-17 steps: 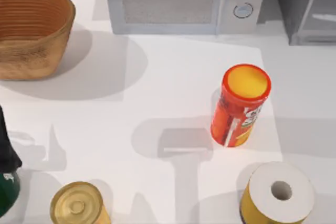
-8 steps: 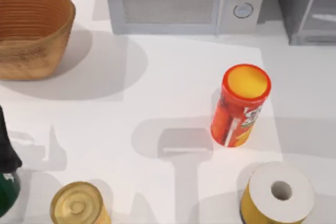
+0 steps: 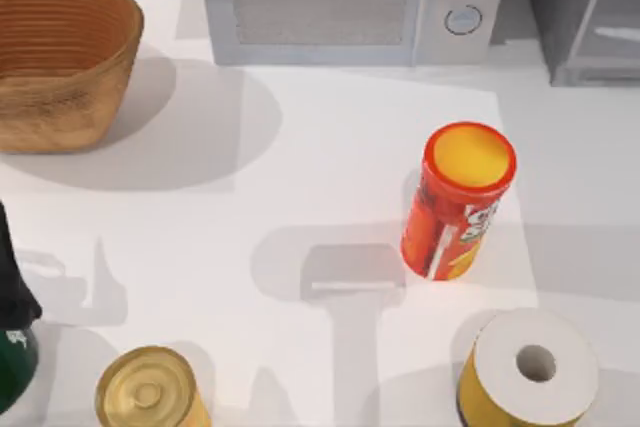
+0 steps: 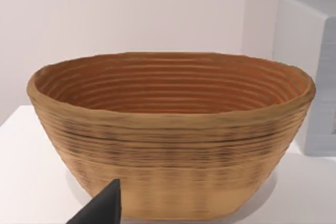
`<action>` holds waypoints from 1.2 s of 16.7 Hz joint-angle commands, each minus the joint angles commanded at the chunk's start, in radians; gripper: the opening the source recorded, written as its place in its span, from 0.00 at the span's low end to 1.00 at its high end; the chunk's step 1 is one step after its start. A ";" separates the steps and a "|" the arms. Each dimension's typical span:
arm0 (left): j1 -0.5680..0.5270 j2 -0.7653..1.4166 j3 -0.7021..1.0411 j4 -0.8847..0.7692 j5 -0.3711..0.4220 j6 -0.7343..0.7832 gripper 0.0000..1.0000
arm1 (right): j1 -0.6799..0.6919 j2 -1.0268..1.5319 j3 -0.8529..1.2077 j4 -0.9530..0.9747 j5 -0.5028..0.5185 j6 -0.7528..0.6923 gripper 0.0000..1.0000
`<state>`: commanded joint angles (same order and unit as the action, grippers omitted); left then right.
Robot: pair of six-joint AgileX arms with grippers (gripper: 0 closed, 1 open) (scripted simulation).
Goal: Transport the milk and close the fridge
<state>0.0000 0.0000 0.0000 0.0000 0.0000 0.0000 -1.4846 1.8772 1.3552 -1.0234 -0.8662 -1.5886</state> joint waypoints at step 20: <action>0.000 0.000 0.000 0.000 0.000 0.000 1.00 | 0.557 -0.048 -0.050 0.730 0.120 0.947 1.00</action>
<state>0.0000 0.0000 0.0000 0.0000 0.0000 0.0000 -0.9272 1.8290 1.3047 -0.2930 -0.7461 -0.6414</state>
